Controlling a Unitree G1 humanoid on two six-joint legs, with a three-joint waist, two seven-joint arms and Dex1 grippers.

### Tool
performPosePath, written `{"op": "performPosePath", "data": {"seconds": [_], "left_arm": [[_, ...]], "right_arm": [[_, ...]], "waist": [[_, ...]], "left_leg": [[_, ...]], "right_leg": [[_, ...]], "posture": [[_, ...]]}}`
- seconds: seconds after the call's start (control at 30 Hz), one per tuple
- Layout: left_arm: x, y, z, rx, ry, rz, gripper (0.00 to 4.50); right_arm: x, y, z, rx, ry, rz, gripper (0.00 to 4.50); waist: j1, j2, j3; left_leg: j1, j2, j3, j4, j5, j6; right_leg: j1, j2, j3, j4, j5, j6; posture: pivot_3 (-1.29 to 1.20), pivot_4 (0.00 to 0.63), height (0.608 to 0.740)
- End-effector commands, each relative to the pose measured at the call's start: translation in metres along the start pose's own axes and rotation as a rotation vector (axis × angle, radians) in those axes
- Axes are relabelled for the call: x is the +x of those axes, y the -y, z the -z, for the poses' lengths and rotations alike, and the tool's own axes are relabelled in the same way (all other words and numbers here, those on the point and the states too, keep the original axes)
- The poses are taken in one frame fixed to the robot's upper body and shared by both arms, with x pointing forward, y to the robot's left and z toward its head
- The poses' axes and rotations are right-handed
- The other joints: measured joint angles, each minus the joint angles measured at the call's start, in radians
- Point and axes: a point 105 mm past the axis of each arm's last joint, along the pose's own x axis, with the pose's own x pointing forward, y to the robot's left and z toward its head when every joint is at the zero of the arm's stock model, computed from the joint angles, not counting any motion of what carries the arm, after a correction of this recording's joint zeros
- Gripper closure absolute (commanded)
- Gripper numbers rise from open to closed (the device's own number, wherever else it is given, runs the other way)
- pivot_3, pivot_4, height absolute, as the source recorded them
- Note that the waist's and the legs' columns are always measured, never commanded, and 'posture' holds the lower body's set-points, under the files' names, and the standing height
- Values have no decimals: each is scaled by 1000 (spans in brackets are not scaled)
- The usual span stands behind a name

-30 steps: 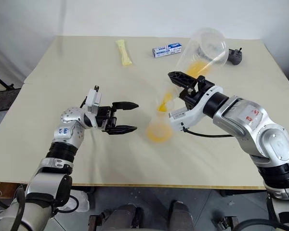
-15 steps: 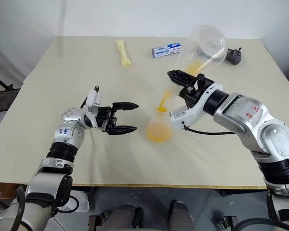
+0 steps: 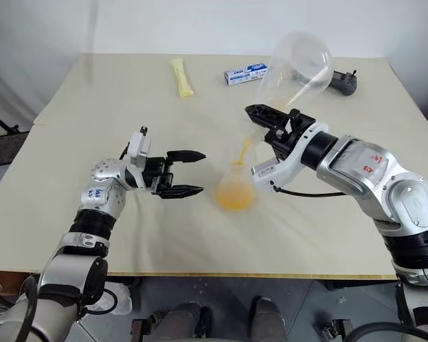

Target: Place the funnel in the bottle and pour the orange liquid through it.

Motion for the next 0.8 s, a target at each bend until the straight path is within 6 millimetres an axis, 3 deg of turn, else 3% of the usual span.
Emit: {"op": "performPosePath", "data": {"seconds": [0.03,0.63,0.8], "left_arm": [[2,-3,-10,46,20,4,0],[1,-3,-11,49,19,7,0],[-1,-3,-11,52,10,4,0]], "right_arm": [[-4,16,8,-48,-18,61,2077],[-4,17,3,-95,30,77,2077],[-5,17,2,0,29,97,2077]], "waist": [[0,0,0],[-4,0,0],[-9,0,0]], "left_leg": [[0,0,0,0,0,0],[0,0,0,0,0,0],[0,0,0,0,0,0]], "right_leg": [[0,0,0,0,0,0],[0,0,0,0,0,0],[0,0,0,0,0,0]], "posture": [[0,150,740],[0,150,740],[0,150,740]]}}
